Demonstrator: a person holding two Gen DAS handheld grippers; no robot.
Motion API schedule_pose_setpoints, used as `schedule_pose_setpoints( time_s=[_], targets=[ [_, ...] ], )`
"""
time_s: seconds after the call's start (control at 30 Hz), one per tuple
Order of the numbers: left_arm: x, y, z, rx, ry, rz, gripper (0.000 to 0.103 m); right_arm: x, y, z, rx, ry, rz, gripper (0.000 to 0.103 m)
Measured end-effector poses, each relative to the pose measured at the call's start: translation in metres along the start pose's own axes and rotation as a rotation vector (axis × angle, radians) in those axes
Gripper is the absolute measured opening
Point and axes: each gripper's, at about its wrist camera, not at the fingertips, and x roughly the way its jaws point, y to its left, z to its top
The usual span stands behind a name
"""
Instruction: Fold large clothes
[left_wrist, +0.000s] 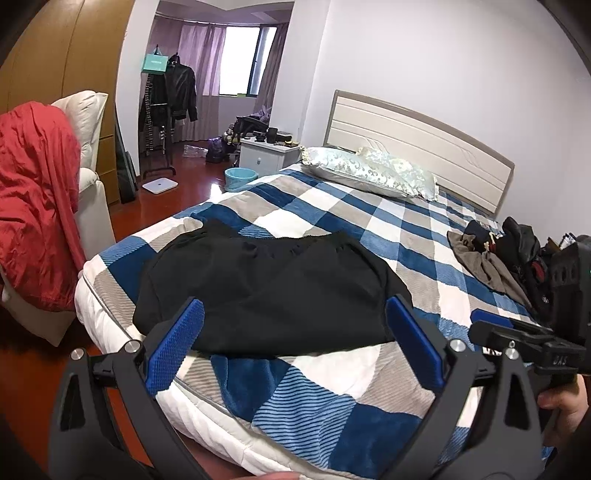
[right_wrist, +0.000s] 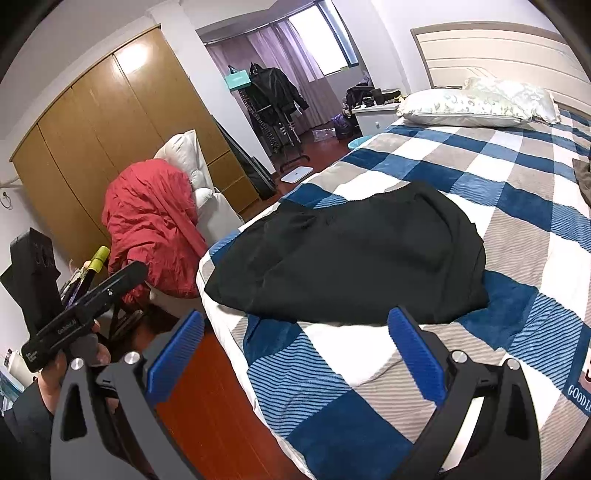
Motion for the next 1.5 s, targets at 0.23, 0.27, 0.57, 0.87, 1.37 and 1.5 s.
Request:
schedule_pose_setpoints(
  time_s=[0.23,0.27,0.57,0.87,1.37,1.5],
  targets=[
    [-0.001,-0.003,0.002,0.0,-0.003,0.0,0.096,-0.002,-0.001,0.002,-0.006,-0.007,0.005,0.098],
    [-0.001,-0.004,0.002,0.001,-0.002,0.0,0.096,-0.002,-0.001,0.001,-0.006,-0.007,0.005,0.098],
    [-0.002,-0.006,0.002,0.008,-0.003,0.008,0.096,-0.004,0.001,0.001,-0.02,0.001,0.003,0.098],
    [-0.002,-0.008,0.004,0.005,0.0,0.021,0.096,-0.007,0.004,0.002,-0.026,-0.008,-0.002,0.098],
    [-0.002,-0.016,0.006,0.019,-0.008,0.028,0.096,-0.01,0.005,0.002,-0.029,-0.005,-0.003,0.098],
    [0.0,-0.016,0.006,0.014,0.001,0.015,0.096,-0.011,0.004,0.002,-0.015,-0.005,0.007,0.098]
  ],
)
